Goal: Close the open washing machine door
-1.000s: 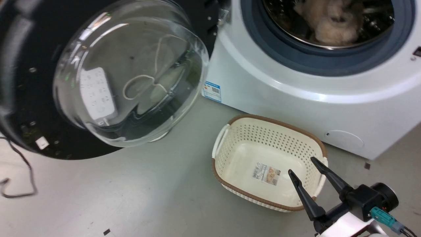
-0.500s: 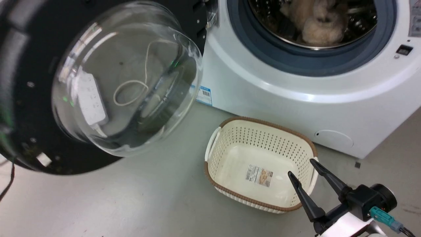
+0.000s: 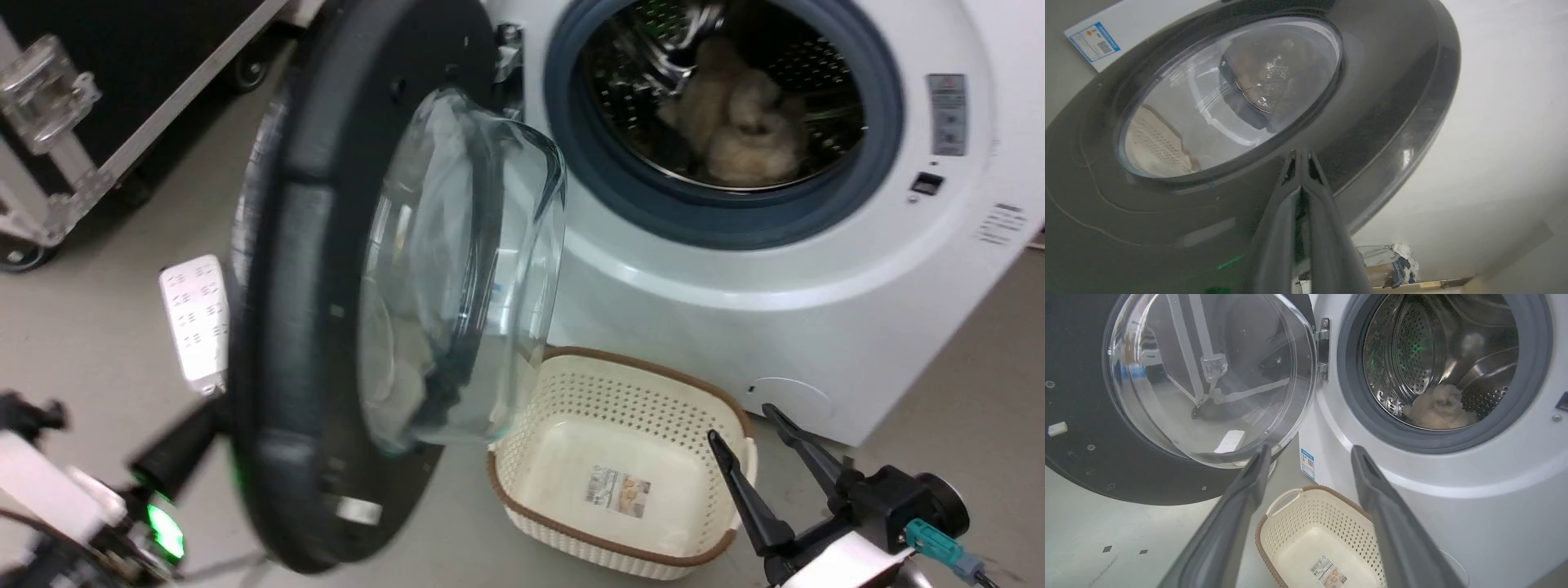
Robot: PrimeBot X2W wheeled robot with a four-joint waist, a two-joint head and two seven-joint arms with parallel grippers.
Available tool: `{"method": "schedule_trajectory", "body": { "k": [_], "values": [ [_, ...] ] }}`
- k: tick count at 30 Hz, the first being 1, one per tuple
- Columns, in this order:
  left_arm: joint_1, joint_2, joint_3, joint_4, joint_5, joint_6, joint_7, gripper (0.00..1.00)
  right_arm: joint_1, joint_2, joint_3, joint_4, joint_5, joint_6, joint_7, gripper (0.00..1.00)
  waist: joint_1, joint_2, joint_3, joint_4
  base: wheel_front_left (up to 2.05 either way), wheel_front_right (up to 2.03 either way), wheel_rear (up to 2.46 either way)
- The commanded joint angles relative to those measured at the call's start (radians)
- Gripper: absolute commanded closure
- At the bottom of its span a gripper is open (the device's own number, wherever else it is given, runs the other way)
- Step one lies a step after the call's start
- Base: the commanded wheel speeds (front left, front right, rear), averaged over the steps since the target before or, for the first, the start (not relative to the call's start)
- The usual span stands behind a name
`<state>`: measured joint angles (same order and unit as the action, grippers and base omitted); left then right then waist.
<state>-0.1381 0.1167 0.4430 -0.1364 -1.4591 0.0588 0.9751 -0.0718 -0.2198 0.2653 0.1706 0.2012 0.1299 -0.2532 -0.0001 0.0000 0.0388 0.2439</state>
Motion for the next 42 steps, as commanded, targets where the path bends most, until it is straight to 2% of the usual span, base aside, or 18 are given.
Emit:
{"method": "schedule_trajectory", "body": {
  "k": [1,6,11,16,22,25,32,38,42],
  "values": [
    [0.032,-0.022,-0.024,-0.026,-0.009,0.0,0.007,1.0,0.007,0.006,-0.007,0.003,-0.004,0.001,-0.007,0.0,0.0001,0.0,-0.011,-0.022,0.0,0.0,0.0],
    [0.159,-0.062,-0.154,-0.123,-0.035,-0.004,-0.019,1.0,0.025,0.012,-0.046,0.001,-0.024,0.001,-0.001,0.0,0.0001,0.0,-0.009,-0.079,0.0,0.0,0.0],
    [0.224,-0.066,-0.319,-0.145,-0.097,-0.037,-0.118,1.0,0.034,0.012,-0.113,-0.01,-0.034,0.001,0.01,0.0,0.0001,0.0,0.017,-0.164,0.0,0.0,0.0],
    [0.195,-0.066,-0.471,-0.096,-0.11,-0.085,-0.233,1.0,0.032,0.019,-0.158,-0.022,-0.048,0.001,0.023,0.0,0.0001,0.0,0.057,-0.269,0.0,0.0,0.0],
    [0.088,-0.066,-0.594,0.017,-0.113,-0.124,-0.364,1.0,0.01,0.027,-0.173,-0.025,-0.048,0.001,0.025,0.0,0.0001,0.0,0.116,-0.405,0.0,0.0,0.0],
    [0.012,-0.066,-0.626,0.084,-0.1,-0.139,-0.425,1.0,-0.008,0.033,-0.165,-0.021,-0.042,0.001,0.021,0.0,0.0001,0.0,0.153,-0.475,0.0,0.0,0.0],
    [-0.216,-0.066,-0.653,0.26,-0.158,-0.152,-0.612,1.0,-0.039,0.048,-0.156,0.01,-0.023,0.001,0.005,0.0,0.0001,0.0,0.217,-0.598,0.0,0.0,0.0],
    [-0.415,-0.066,-0.66,0.434,-0.197,-0.164,-0.808,1.0,-0.064,0.06,-0.138,0.038,-0.01,0.001,-0.005,0.0,0.0001,0.0,0.243,-0.657,0.0,0.0,0.0],
    [-0.502,-0.066,-0.684,0.542,-0.234,-0.177,-0.886,1.0,-0.073,0.064,-0.133,0.053,-0.006,0.001,-0.007,0.0,0.0001,0.0,0.242,-0.665,0.0,0.0,0.0]
  ]
}}
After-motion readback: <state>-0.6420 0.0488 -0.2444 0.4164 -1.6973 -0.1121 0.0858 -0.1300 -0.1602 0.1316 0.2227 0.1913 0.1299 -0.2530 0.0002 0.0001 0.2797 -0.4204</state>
